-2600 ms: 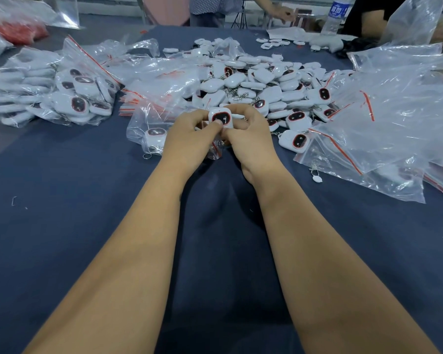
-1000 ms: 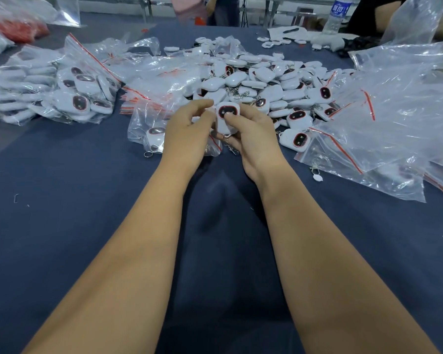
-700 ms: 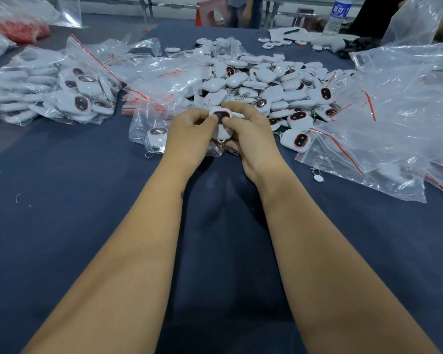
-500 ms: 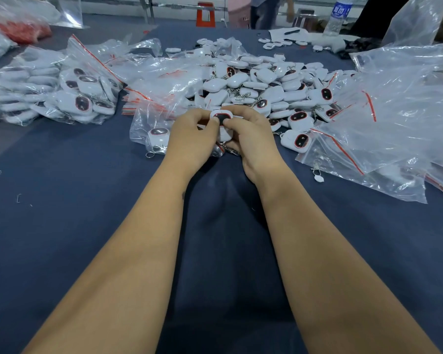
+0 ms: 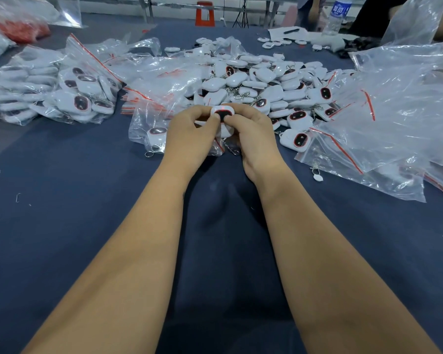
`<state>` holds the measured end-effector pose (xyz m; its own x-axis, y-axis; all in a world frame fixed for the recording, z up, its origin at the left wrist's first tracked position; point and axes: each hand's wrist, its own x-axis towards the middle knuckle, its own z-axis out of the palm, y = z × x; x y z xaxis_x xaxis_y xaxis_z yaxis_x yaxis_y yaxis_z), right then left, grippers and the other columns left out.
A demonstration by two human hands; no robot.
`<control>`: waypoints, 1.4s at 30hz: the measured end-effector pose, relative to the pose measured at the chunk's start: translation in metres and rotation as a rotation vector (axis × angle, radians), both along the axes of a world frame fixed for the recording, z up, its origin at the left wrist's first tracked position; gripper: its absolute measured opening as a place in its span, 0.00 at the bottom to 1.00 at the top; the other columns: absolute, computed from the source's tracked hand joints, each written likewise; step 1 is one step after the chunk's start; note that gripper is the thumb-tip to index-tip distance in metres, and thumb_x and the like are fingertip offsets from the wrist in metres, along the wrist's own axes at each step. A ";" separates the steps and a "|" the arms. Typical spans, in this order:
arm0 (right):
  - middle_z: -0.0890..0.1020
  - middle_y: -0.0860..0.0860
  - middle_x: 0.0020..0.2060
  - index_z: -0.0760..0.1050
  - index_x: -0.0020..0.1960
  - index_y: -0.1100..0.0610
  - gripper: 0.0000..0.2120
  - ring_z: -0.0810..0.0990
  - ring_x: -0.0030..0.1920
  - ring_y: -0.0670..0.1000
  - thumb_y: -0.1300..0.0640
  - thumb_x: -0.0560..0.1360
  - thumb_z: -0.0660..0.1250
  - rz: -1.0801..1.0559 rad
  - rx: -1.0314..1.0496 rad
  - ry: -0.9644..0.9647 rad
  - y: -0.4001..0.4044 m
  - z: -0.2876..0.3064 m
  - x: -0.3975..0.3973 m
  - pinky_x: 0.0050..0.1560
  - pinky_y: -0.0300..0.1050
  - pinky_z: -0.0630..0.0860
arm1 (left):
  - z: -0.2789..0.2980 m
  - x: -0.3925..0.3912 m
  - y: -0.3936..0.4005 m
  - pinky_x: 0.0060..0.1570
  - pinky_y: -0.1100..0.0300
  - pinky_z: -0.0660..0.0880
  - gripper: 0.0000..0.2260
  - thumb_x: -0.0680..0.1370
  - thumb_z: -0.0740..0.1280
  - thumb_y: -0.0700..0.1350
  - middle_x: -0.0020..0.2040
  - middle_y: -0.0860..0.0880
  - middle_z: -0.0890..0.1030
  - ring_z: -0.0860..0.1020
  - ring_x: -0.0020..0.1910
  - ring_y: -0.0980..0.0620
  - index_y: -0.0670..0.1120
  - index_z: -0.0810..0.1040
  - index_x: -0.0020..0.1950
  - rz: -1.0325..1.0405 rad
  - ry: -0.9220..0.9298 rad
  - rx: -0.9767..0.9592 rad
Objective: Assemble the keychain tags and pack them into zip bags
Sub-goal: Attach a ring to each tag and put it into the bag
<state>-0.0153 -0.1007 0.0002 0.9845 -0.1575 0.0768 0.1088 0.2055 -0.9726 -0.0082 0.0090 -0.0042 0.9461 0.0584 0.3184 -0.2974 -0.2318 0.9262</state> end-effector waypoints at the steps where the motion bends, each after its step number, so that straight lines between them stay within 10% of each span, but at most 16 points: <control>1: 0.82 0.57 0.43 0.80 0.49 0.58 0.10 0.80 0.46 0.54 0.69 0.75 0.63 -0.018 0.006 -0.019 0.000 0.000 0.000 0.52 0.51 0.78 | 0.001 -0.001 0.000 0.40 0.62 0.74 0.08 0.79 0.64 0.44 0.39 0.57 0.81 0.77 0.39 0.57 0.53 0.82 0.48 0.001 0.012 -0.060; 6: 0.81 0.50 0.40 0.77 0.46 0.54 0.09 0.78 0.40 0.48 0.66 0.78 0.64 -0.136 0.123 -0.038 -0.005 0.002 0.002 0.41 0.41 0.74 | 0.000 -0.001 0.003 0.54 0.51 0.77 0.08 0.79 0.62 0.43 0.50 0.54 0.80 0.79 0.48 0.52 0.53 0.78 0.53 0.174 -0.035 -0.036; 13: 0.81 0.58 0.43 0.73 0.52 0.63 0.04 0.82 0.39 0.51 0.69 0.80 0.62 -0.082 0.493 -0.022 -0.008 0.007 0.001 0.52 0.46 0.81 | -0.008 0.003 0.001 0.37 0.61 0.67 0.23 0.75 0.68 0.47 0.48 0.56 0.75 0.76 0.46 0.52 0.50 0.67 0.69 0.169 -0.068 0.374; 21: 0.80 0.63 0.53 0.72 0.59 0.65 0.12 0.82 0.50 0.56 0.72 0.76 0.65 -0.020 0.211 -0.034 0.001 0.003 -0.002 0.56 0.48 0.81 | -0.005 0.003 0.005 0.37 0.66 0.68 0.22 0.73 0.64 0.39 0.38 0.57 0.75 0.74 0.38 0.60 0.48 0.71 0.67 0.264 -0.032 0.256; 26: 0.79 0.47 0.33 0.70 0.47 0.51 0.13 0.75 0.33 0.44 0.65 0.73 0.71 -0.122 -0.306 -0.084 0.007 -0.002 -0.006 0.36 0.34 0.73 | 0.002 -0.004 0.003 0.42 0.58 0.75 0.17 0.71 0.64 0.39 0.41 0.55 0.76 0.76 0.39 0.56 0.53 0.71 0.58 0.292 -0.110 0.096; 42: 0.83 0.54 0.38 0.81 0.51 0.59 0.10 0.80 0.38 0.49 0.69 0.73 0.65 -0.106 -0.507 -0.089 0.006 -0.006 -0.001 0.46 0.45 0.79 | 0.003 -0.010 -0.001 0.41 0.53 0.77 0.12 0.72 0.64 0.41 0.44 0.53 0.78 0.74 0.35 0.57 0.58 0.72 0.48 0.275 -0.276 0.057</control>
